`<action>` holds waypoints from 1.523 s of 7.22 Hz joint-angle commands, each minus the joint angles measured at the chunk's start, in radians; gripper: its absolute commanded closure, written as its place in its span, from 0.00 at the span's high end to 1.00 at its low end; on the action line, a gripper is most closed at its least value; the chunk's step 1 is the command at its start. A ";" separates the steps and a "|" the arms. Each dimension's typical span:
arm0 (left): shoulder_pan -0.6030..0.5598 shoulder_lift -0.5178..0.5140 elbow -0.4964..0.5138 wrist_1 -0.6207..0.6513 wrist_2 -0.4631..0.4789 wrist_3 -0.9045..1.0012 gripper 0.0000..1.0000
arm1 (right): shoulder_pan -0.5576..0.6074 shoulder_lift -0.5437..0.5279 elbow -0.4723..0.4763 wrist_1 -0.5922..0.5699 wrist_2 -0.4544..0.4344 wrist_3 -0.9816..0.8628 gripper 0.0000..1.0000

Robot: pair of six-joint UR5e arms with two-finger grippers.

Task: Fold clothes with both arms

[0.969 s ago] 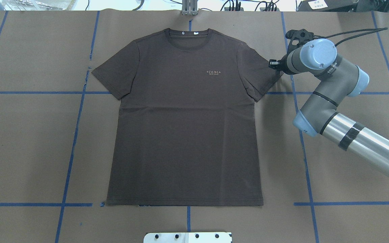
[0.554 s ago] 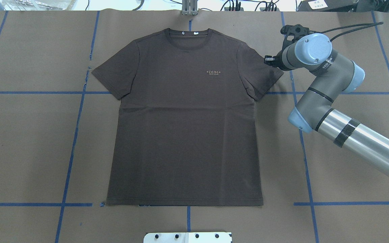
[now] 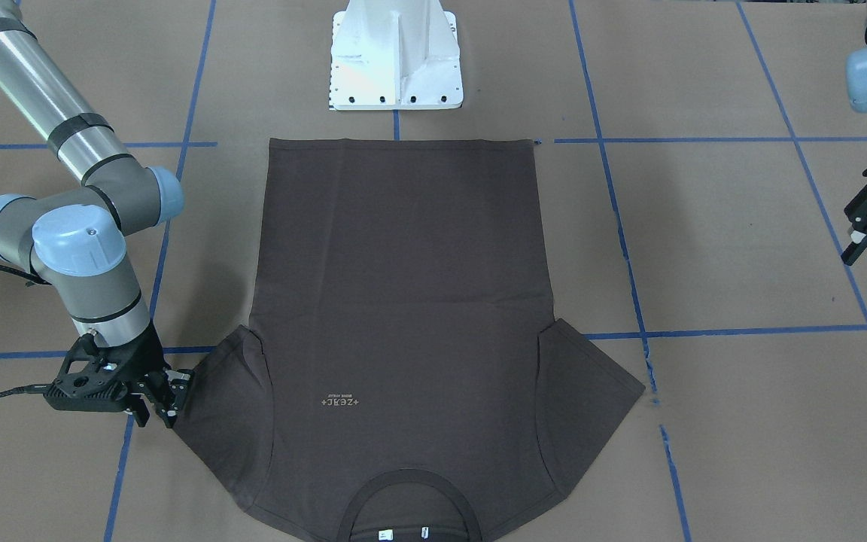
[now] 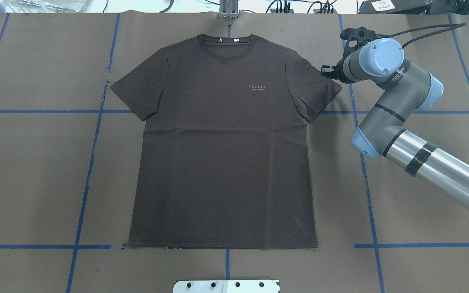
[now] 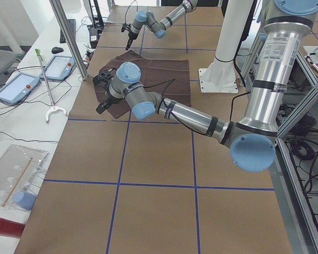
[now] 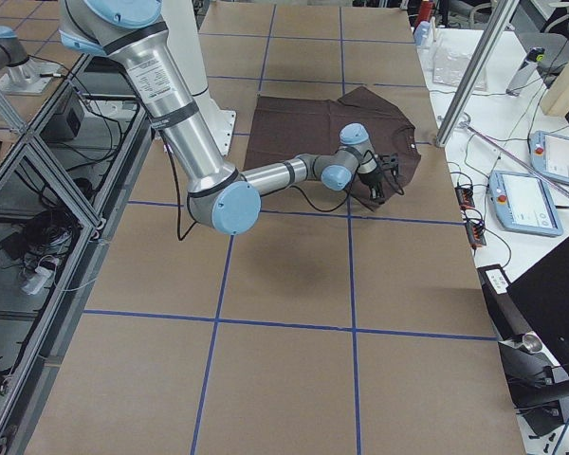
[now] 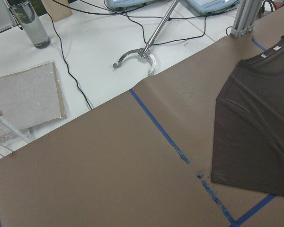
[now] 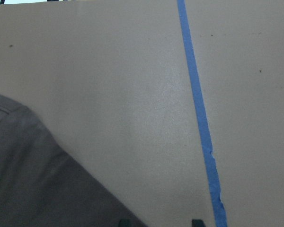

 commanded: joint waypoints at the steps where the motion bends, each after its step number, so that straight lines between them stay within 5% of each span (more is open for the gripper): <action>1: 0.001 -0.009 0.003 0.000 0.000 0.000 1.00 | 0.000 -0.005 -0.002 0.001 0.000 -0.005 0.68; 10: 0.001 -0.017 0.003 0.001 0.000 0.000 1.00 | -0.029 -0.014 -0.016 0.001 0.000 0.022 0.58; 11: 0.001 -0.017 0.004 0.001 0.000 0.001 1.00 | -0.029 -0.012 -0.016 0.001 0.000 0.025 0.24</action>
